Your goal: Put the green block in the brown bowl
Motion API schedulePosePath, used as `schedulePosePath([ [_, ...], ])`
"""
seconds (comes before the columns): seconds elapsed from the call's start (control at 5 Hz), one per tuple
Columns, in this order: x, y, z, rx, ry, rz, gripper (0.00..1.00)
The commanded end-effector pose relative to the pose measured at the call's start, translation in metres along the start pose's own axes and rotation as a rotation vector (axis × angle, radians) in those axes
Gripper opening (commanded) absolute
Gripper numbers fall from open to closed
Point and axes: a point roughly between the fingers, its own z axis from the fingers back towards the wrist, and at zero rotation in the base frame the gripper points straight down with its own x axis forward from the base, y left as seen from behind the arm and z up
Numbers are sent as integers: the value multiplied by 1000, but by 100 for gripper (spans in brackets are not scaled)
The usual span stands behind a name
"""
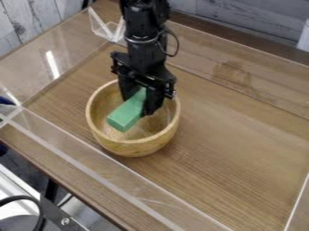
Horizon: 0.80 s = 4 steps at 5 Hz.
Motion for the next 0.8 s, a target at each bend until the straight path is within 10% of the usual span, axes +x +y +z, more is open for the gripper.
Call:
schedulePosePath([
  [0.0, 8, -1, 8, 5, -32, -12, 0],
  [0.6, 11, -2, 8, -6, -25, -7, 0],
])
